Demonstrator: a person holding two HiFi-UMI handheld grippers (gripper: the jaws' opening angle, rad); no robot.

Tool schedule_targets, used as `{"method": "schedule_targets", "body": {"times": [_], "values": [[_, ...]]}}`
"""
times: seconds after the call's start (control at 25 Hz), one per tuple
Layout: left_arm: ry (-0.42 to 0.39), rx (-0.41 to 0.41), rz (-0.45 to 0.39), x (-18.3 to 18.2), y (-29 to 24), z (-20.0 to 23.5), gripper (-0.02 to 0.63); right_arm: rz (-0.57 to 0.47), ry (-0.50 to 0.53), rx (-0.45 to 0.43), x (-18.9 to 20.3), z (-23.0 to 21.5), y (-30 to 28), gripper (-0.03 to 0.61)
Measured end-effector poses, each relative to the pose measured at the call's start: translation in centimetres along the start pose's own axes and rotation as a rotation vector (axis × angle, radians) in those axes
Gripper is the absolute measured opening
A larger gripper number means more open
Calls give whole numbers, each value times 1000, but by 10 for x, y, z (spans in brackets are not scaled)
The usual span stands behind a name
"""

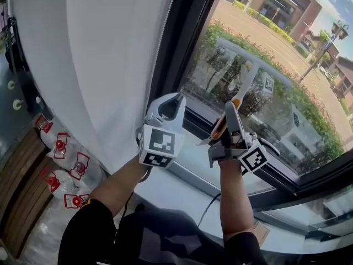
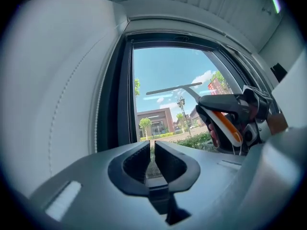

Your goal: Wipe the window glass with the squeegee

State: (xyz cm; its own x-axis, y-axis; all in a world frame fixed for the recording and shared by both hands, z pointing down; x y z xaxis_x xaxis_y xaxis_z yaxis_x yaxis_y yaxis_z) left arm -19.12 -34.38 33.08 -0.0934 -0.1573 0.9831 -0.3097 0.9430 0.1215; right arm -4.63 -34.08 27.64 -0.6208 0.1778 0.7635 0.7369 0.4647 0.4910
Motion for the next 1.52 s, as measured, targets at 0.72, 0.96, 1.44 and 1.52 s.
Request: {"method": "schedule_targets", "body": {"times": [0.72, 0.96, 1.44, 1.52], "values": [[24, 47, 55, 31, -8, -4, 32, -25, -132, 86, 58, -38, 7, 48], [72, 52, 139, 76, 0, -11, 24, -33, -207, 131, 97, -52, 36, 48], [96, 43, 292, 133, 14, -29, 25, 8, -355, 183, 153, -74, 85, 48], [99, 40, 302, 139, 14, -27, 25, 16, -369, 187, 162, -78, 87, 48]]}}
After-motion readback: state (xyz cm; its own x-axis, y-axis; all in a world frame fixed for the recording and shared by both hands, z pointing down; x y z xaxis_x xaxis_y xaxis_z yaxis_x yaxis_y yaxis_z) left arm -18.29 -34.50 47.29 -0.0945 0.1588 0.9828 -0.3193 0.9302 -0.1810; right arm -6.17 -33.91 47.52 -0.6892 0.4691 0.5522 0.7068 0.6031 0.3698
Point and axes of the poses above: the fingertips, and each gripper's own axes: y backward along the fingers, z to its left, x out of its underside, the point moved 3 cm from there along y, backward along the fingers, and after that the axes turned 2 degrees about z, right-handed, at the moved point
